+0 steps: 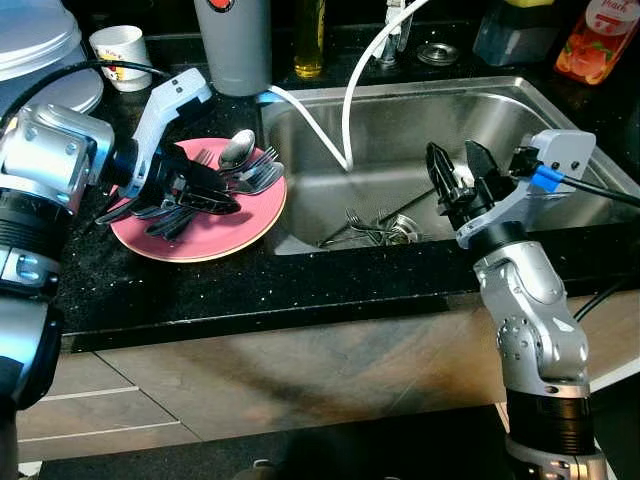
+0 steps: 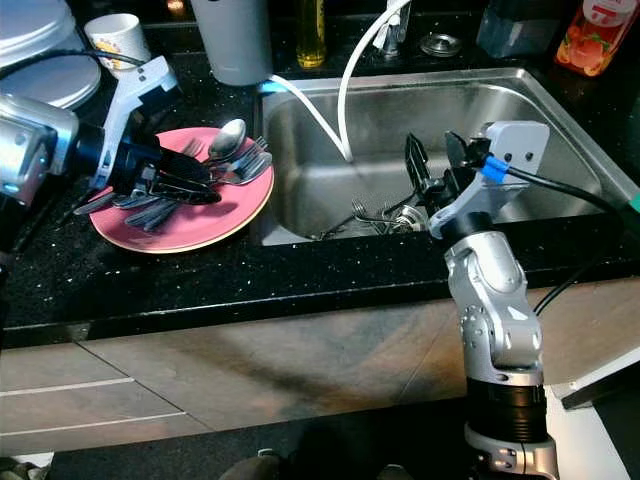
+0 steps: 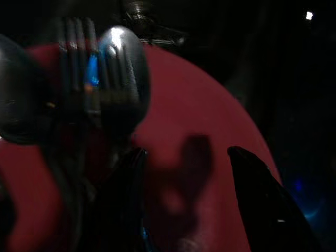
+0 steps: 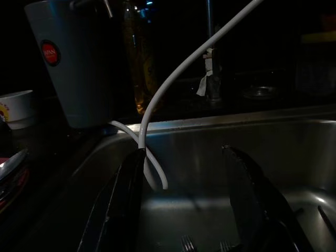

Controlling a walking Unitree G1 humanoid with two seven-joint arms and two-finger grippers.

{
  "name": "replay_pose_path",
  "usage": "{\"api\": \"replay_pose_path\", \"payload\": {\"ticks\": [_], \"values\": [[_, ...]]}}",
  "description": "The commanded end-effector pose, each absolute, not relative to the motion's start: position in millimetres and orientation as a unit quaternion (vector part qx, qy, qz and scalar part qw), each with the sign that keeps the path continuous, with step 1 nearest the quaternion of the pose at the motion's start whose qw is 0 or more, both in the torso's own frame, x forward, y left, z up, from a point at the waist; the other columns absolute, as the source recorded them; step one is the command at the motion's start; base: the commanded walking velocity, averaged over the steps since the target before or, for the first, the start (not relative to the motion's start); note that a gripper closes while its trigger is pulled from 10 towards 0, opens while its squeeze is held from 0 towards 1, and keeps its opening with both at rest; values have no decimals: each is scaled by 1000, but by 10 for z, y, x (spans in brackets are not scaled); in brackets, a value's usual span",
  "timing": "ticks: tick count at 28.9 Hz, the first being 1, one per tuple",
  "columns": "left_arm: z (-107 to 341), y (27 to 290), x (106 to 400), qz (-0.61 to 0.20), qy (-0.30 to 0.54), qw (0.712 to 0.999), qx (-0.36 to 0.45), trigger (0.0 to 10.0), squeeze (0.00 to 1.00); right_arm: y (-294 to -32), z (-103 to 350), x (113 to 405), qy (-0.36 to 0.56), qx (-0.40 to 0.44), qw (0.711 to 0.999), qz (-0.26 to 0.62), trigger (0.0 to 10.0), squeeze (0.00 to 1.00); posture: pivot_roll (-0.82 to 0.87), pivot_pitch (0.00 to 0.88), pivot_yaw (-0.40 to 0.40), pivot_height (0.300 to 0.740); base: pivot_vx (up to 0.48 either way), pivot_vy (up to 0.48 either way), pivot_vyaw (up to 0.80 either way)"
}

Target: Kitchen organization

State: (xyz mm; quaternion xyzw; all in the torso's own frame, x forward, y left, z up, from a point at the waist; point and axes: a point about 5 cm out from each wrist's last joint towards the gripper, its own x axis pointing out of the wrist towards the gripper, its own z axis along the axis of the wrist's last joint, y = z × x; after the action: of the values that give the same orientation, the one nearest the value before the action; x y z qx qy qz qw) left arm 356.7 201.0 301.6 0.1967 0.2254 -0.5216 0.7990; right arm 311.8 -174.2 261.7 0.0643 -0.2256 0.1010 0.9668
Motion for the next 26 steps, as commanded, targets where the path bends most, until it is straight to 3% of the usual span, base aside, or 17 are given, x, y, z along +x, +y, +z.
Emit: {"api": "replay_pose_path", "payload": {"ticks": [1,9,10,11,12,16,26], "values": [[2916,2024,3559,-511,247,795,213,10000,0,-1739,2596,3129,-219,66,968,104,10000,0,108,154,40,740,0,0,0],[2595,1961,3618,-487,288,800,200,9686,0,-1748,2595,3127,-218,65,968,102,10000,0,100,156,43,740,0,0,0],[2569,1953,3629,-480,290,803,202,1216,0,-1749,2596,3128,-218,65,968,102,10000,0,100,156,43,740,0,0,0],[2569,1953,3629,-480,290,803,202,1216,0,-1749,2596,3128,-218,65,968,102,10000,0,100,156,43,740,0,0,0],[2561,1950,3642,-472,288,808,202,0,0,-1750,2597,3128,-218,65,968,102,10000,0,100,156,43,740,0,0,0],[2574,1943,3656,-463,280,816,202,0,0,-1757,2600,3127,-219,64,968,102,10000,0,93,160,39,740,0,0,0],[3112,1861,3722,-444,177,856,194,0,0,-1756,2605,3141,-219,65,968,104,10000,0,102,158,32,740,0,0,0]]}}
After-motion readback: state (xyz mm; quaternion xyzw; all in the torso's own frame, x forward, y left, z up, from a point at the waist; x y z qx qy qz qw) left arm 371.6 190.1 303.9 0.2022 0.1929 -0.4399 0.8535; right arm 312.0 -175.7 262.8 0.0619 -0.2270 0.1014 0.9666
